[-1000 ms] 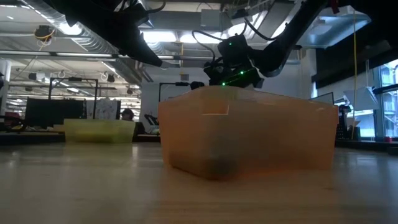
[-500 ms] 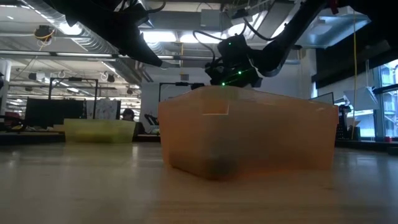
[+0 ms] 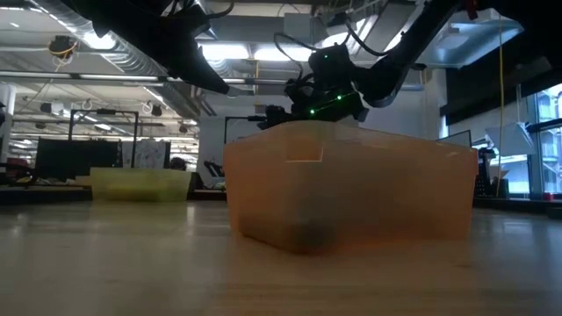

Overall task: Sort blocks by size
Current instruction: Put the green arch block into the blue bin, then put the dark blue rectangular block into the orange bin

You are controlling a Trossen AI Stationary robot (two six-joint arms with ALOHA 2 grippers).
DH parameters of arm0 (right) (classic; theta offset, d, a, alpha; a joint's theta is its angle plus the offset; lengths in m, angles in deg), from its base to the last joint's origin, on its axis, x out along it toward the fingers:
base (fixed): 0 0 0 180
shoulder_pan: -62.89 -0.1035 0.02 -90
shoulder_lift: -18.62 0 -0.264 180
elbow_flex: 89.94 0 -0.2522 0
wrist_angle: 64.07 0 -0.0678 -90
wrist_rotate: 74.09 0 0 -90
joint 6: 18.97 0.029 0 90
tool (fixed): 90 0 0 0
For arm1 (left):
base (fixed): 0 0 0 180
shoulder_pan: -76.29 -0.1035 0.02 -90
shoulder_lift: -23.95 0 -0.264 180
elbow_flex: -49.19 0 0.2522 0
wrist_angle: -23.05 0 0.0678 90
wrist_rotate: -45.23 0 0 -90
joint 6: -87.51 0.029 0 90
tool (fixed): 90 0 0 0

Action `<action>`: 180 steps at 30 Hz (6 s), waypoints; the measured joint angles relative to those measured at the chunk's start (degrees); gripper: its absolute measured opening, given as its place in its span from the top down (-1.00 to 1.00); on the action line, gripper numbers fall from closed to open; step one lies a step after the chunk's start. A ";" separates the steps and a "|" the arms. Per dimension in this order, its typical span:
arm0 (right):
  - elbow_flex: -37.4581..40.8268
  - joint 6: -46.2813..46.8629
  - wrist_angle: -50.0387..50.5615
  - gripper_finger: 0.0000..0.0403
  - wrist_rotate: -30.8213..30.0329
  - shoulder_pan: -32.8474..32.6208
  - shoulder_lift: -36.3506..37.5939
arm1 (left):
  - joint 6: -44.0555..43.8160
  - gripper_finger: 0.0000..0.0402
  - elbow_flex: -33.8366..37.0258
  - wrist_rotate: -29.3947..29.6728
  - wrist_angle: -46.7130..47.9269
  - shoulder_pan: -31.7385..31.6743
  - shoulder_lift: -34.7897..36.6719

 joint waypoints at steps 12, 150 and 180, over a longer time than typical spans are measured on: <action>-3.71 6.72 10.88 0.49 1.23 0.91 -0.68 | -0.15 0.02 0.00 0.02 -0.20 -0.02 0.00; 11.89 48.44 91.69 0.41 6.67 -63.59 22.53 | -0.65 0.02 0.00 0.01 1.62 0.00 0.00; -8.61 30.47 76.82 0.40 -6.69 -48.35 22.56 | -0.63 0.02 0.00 0.00 1.64 -0.02 0.00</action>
